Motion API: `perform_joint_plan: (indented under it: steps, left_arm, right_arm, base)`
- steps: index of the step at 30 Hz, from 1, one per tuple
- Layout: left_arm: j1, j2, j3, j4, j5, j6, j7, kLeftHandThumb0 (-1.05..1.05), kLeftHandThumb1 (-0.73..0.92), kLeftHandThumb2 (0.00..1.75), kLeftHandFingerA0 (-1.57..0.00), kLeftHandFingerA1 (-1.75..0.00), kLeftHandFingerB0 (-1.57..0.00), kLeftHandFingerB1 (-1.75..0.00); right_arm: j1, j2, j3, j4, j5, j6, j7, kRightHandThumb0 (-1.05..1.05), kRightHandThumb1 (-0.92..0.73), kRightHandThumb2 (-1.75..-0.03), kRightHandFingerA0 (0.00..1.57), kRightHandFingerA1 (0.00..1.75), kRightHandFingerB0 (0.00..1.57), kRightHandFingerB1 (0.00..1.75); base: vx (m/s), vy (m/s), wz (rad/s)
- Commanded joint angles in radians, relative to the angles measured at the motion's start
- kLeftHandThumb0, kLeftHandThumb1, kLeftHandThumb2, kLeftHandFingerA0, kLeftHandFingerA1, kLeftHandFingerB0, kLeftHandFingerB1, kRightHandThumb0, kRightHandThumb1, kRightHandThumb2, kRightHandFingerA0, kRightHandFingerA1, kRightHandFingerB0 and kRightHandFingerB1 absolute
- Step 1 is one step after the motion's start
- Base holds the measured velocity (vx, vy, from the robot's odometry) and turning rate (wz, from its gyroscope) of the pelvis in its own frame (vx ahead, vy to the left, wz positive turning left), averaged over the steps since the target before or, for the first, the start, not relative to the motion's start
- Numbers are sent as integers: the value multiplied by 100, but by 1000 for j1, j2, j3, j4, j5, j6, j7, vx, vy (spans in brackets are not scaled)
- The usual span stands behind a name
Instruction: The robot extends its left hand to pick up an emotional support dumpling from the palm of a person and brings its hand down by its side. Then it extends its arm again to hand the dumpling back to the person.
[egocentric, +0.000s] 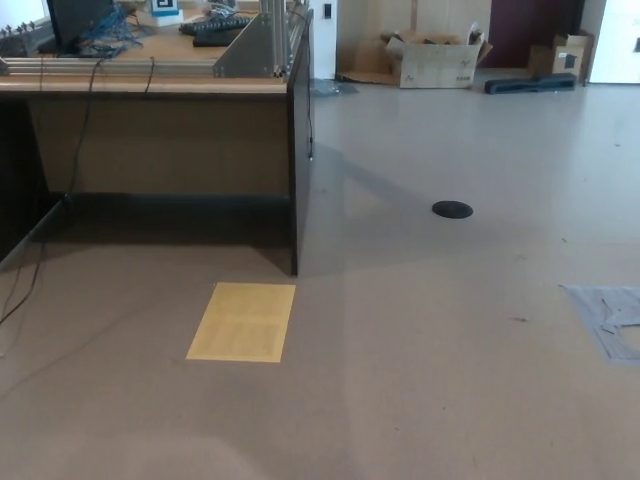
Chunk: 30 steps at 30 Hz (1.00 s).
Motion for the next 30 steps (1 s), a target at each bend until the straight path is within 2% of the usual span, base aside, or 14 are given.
perform_joint_plan:
  steps: [1,20,26,27,28,29,30]
  left_arm:
    - [5,47,-15,107,2,-103,11,5,74,55,-56,-175,-38,-175]
    - [14,88,-59,181,-24,-172,24,5,71,55,-51,-175,-36,-175]
    - [-3,105,-59,165,-41,-185,19,4,71,57,-58,-175,-45,-175]
    - [-15,115,-55,137,-50,-168,37,3,69,51,-97,-173,-72,-156]
    - [-29,127,-50,103,-61,-146,60,3,69,51,-97,-173,-72,-156]
    - [-54,142,-42,79,-79,-126,74,5,71,58,-63,-175,-46,-175]
    - [-70,152,-36,65,-92,-115,81,5,71,58,-63,-175,-46,-175]
  right_arm:
    - [13,1,2,1,-2,2,3,-83,-92,-67,41,55,32,39]
    - [17,4,5,8,-7,0,-1,-83,-92,-68,41,56,32,41]
    - [18,3,3,2,-3,8,4,-82,-92,-68,41,55,32,40]
    - [20,1,2,2,-2,6,4,-82,-92,-68,40,54,32,40]
    - [22,-1,1,2,-1,3,4,-82,-92,-68,40,54,32,40]
    - [22,-3,0,6,-2,0,3,-82,-92,-68,41,55,33,40]
    - [21,-4,0,10,-2,-3,1,-82,-92,-68,41,55,33,40]
  base:
    - [0,0,0]
    - [0,0,0]
    - [0,0,0]
    - [0,0,0]
    - [0,0,0]
    - [0,0,0]
    - [0,0,0]
